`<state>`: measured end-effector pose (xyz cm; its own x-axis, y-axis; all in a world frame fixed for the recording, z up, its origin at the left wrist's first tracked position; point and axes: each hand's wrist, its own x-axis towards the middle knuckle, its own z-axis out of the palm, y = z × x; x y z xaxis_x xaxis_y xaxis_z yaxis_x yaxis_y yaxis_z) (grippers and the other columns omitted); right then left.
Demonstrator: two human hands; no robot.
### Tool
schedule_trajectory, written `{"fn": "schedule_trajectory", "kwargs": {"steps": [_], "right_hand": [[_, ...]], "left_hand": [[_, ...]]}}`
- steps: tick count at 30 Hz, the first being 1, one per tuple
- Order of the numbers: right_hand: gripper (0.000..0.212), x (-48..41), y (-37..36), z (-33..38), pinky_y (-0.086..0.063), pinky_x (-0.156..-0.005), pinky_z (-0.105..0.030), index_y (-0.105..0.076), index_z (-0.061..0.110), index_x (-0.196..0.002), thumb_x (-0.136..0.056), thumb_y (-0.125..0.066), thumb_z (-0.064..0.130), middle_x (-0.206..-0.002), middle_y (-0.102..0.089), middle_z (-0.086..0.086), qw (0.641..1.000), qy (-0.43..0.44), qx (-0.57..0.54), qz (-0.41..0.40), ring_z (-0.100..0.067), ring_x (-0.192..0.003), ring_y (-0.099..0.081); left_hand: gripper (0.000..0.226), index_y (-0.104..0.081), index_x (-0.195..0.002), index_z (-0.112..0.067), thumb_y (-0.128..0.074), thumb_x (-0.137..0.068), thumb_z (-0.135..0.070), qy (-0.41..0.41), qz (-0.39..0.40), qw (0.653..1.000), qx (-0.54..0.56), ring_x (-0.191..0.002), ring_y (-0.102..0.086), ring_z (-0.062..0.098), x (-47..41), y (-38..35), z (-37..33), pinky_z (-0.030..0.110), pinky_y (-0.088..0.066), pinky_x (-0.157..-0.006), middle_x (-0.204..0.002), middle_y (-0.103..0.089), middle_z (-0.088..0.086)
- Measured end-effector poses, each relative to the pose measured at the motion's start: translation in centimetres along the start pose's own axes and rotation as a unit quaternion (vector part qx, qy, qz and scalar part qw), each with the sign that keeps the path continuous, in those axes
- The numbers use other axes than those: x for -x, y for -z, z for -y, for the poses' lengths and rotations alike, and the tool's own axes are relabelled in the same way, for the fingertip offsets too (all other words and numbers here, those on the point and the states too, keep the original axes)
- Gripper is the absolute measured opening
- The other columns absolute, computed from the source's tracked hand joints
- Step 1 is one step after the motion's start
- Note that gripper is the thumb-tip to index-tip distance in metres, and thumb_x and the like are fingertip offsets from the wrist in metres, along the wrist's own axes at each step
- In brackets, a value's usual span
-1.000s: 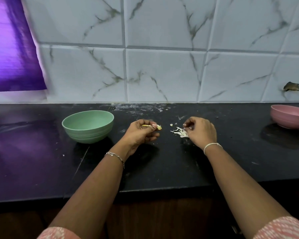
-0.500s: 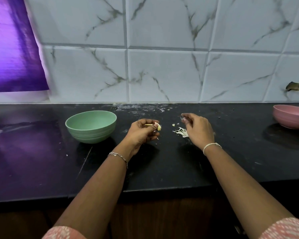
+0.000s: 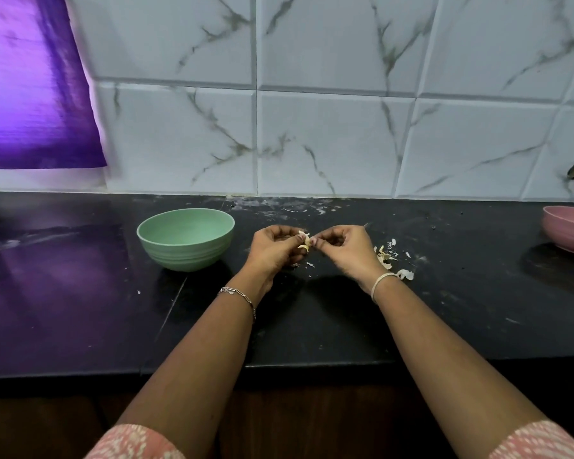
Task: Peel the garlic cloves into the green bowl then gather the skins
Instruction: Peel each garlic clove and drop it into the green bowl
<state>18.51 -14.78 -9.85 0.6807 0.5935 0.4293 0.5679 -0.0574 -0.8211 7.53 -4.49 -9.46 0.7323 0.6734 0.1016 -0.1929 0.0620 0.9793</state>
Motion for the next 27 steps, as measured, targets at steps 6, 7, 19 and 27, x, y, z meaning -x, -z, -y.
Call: {"fn": "schedule_trajectory", "kwargs": {"steps": [6, 7, 19, 27], "right_hand": [[0.004, 0.9, -0.4, 0.9, -0.053, -0.067, -0.03, -0.069, 0.026, -0.084, -0.084, -0.066, 0.028, -0.077, -0.069, 0.01, 0.976, 0.071, 0.205, -0.028, -0.012, -0.073, -0.065], [0.005, 1.1, -0.4, 1.2, -0.05, -0.068, -0.029, -0.067, 0.026, -0.087, -0.086, -0.063, 0.029, -0.082, -0.067, 0.01, 0.967, 0.086, 0.24, -0.027, -0.014, -0.078, -0.064], [0.016, 1.6, 0.4, 1.6, -0.039, -0.071, -0.031, -0.057, 0.019, -0.106, -0.097, -0.047, 0.027, -0.108, -0.061, 0.002, 0.918, 0.104, 0.376, -0.073, -0.022, -0.097, -0.061], [0.021, 0.7, 6.0, -0.5, -0.047, -0.078, -0.035, -0.07, 0.027, -0.111, -0.096, -0.055, 0.024, -0.115, -0.058, -0.002, 0.912, -0.002, 0.398, -0.104, -0.026, -0.103, -0.06]], "left_hand": [[0.005, -0.067, -0.083, -0.007, -0.067, -0.088, -0.008, -0.005, -0.018, 1.0, -0.01, -0.059, -0.059, 0.018, 0.3, -0.1, -0.2, 0.028, -0.047, -0.059, -0.067, -0.068, 0.008], [0.007, -0.067, -0.081, -0.007, -0.067, -0.088, -0.008, -0.006, -0.021, 1.0, -0.011, -0.058, -0.058, 0.018, 0.3, -0.2, -0.3, 0.028, -0.047, -0.059, -0.065, -0.067, 0.008], [0.016, -0.066, -0.067, -0.007, -0.066, -0.083, -0.007, -0.009, -0.011, 0.998, -0.053, -0.049, -0.051, 0.013, 0.8, -0.6, -0.4, 0.022, -0.046, -0.053, -0.062, -0.061, 0.01], [0.014, -0.07, -0.092, -0.005, -0.057, -0.091, -0.007, 0.051, 0.083, 0.995, 0.004, -0.061, -0.061, 0.013, 0.8, -0.3, -0.7, 0.021, -0.054, -0.058, -0.076, -0.069, 0.006]]}}
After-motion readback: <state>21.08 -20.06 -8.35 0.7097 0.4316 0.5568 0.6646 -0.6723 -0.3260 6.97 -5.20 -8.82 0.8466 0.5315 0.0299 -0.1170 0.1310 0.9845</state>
